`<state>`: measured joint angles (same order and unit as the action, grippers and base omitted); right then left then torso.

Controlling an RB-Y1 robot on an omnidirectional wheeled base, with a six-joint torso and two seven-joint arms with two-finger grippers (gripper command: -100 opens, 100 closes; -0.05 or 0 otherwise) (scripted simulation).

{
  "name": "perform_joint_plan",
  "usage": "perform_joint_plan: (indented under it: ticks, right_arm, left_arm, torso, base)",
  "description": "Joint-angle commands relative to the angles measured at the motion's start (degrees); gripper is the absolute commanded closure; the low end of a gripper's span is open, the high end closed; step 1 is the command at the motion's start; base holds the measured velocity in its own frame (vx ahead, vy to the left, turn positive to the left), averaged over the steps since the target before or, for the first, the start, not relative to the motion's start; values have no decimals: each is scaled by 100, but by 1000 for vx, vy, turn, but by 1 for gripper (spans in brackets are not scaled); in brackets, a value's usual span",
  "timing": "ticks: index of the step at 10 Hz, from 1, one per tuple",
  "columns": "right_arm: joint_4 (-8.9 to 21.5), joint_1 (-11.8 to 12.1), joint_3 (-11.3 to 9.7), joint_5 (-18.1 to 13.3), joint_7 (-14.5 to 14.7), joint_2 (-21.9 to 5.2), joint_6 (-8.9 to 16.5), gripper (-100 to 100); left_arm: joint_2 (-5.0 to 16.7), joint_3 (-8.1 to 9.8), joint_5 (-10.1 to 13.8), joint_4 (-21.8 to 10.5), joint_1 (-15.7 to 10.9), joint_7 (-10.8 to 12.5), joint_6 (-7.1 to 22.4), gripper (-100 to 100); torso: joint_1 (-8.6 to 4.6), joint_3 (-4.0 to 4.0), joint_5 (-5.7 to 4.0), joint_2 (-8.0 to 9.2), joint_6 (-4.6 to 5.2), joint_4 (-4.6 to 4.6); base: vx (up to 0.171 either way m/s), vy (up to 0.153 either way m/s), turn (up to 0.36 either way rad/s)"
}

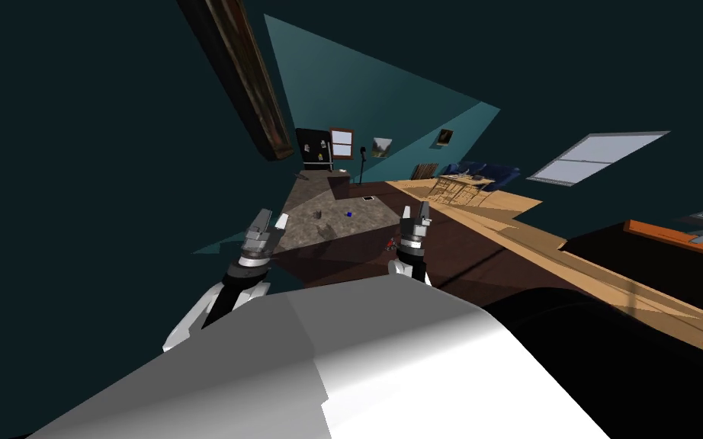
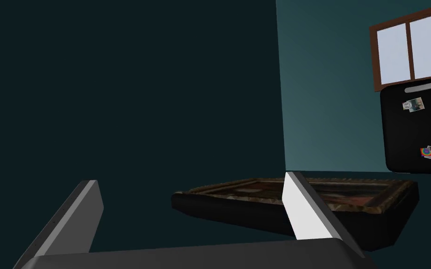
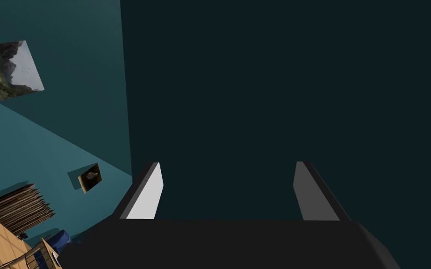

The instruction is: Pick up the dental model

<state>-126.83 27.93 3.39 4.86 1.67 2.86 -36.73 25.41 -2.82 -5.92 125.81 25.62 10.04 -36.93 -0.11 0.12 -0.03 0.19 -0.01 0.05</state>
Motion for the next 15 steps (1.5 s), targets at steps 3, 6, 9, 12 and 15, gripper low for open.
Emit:
perform_joint_plan:
  ticks: [3, 6, 9, 12, 15]
  right_arm:
    - [0, 0, 0, 0, 0, 0, 0, 0]
    - [0, 0, 0, 0, 0, 0, 0, 0]
    - [0, 1, 0, 0, 0, 0, 0, 0]
    - [0, 0, 0, 0, 0, 0, 0, 0]
    - [0, 1, 1, 0, 0, -1, 0, 0]
  left_arm:
    - [582, -81, -168, -396, 60, 494, -144, -100]
    - [999, -123, -242, -618, 73, 742, -197, -100]
    - [1539, -224, -383, -1104, 120, 1257, -291, -100]
    - [1905, -280, -450, -1366, 152, 1525, -333, -100]
    - [2419, -391, -571, -1853, 228, 2017, -403, -100]
  torso:
    - [4, -3, 1, -6, -1, -1]
    - [5, -6, 1, -9, 2, -2]
    - [7, -7, 2, -13, -1, -3]
    - [10, -8, 2, -14, 3, -3]
    - [16, -10, 4, -17, -3, -4]
  base:
    - [-32, -36, -139]
    - [-21, -28, -139]
    - [-17, -28, -191]
    - [-10, -15, -160]
    - [-2, -9, -212]
